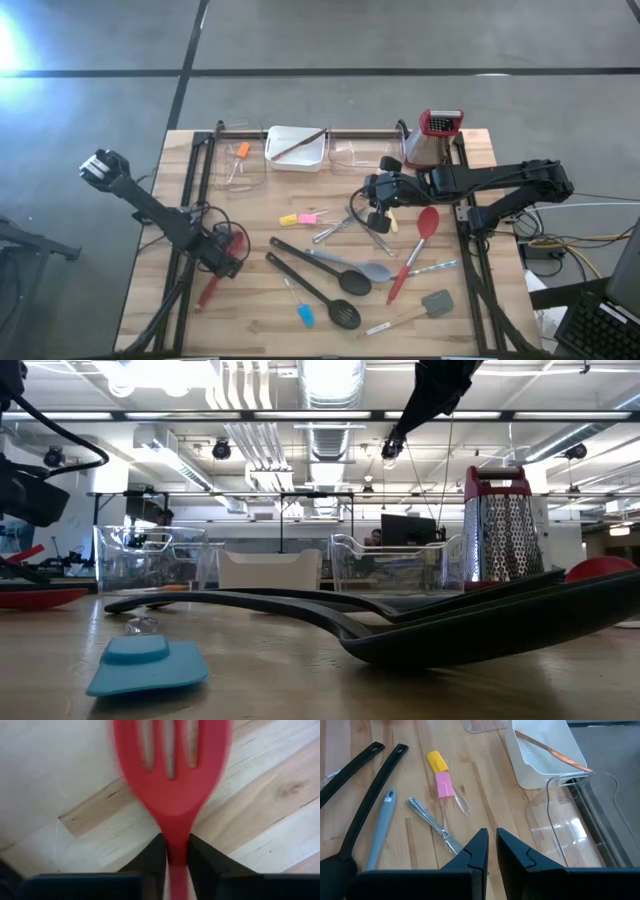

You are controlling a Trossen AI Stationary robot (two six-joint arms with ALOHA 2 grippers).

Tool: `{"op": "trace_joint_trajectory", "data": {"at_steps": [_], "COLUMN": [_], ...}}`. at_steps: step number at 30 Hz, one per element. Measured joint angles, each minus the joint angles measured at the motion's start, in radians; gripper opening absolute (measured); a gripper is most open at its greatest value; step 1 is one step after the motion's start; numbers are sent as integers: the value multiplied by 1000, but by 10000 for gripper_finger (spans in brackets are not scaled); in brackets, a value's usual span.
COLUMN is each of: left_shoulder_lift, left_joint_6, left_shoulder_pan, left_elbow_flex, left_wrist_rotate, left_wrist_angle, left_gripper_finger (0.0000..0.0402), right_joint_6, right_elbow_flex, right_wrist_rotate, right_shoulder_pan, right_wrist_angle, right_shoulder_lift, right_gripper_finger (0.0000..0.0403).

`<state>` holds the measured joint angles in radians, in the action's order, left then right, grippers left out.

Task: Pick & Place Kitchen Items
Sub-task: Put the red slotted spoon into the right transparent bin

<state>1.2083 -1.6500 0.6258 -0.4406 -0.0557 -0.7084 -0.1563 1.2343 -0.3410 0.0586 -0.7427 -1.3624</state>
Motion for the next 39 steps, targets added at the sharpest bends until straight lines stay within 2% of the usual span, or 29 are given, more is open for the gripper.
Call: {"op": "trace_joint_trajectory", "data": {"at_steps": [1, 9, 15, 18, 21, 25, 27, 30, 34, 39], "left_shoulder_lift": [5, -25, -77, -97, -108, -114, -114, -114, -108, -106], "left_joint_6": [13, 118, 247, 363, 543, 856, 1029, 1285, 1554, 1709], "left_shoulder_pan": [0, -2, -2, -2, -2, -23, -58, -145, -289, -446], "left_elbow_flex": [-2, -80, -268, -377, -466, -530, -547, -549, -531, -510], "left_wrist_rotate": [-7, -69, -210, -341, -532, -843, -926, -920, -727, -519], "left_wrist_angle": [1, -64, -182, -193, -197, -82, 22, 226, 488, 669], "left_gripper_finger": [48, 47, 47, 47, 47, 47, 47, 47, 47, 47], "right_joint_6": [0, 0, 0, 0, 0, 0, 0, 0, 0, -7], "right_elbow_flex": [0, 0, 0, 0, 0, 0, 0, 0, 0, 0], "right_wrist_rotate": [0, 0, 0, 0, 0, 0, 0, 0, 0, 0], "right_shoulder_pan": [0, 0, 0, 0, 0, 0, 0, 0, 0, 0], "right_wrist_angle": [0, 0, 1, 1, 0, 0, 0, 1, 1, 43], "right_shoulder_lift": [0, 0, 0, 0, 0, 0, 0, 0, 0, 0], "right_gripper_finger": [34, 34, 34, 34, 34, 34, 34, 34, 34, 34]}}
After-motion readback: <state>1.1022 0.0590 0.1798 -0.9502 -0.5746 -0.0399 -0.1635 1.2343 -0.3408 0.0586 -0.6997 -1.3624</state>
